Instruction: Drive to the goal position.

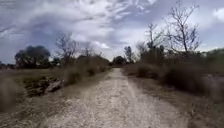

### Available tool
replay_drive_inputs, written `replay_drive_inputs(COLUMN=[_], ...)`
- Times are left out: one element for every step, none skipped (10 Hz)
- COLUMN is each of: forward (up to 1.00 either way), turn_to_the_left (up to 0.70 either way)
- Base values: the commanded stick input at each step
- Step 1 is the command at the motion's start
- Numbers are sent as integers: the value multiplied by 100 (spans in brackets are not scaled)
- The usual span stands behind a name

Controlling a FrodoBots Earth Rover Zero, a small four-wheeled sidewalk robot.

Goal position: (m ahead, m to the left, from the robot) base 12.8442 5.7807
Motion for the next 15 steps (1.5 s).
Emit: replay_drive_inputs(forward=[50, 50, 50, 50, 50, 50, 50, 50, 50, 50, 50, 50, 50, 50, 50], turn_to_the_left=[0, 0, 0, 0, 0, 0, 0, 0, 0, 0, 0, 0, 0, 0, 0])
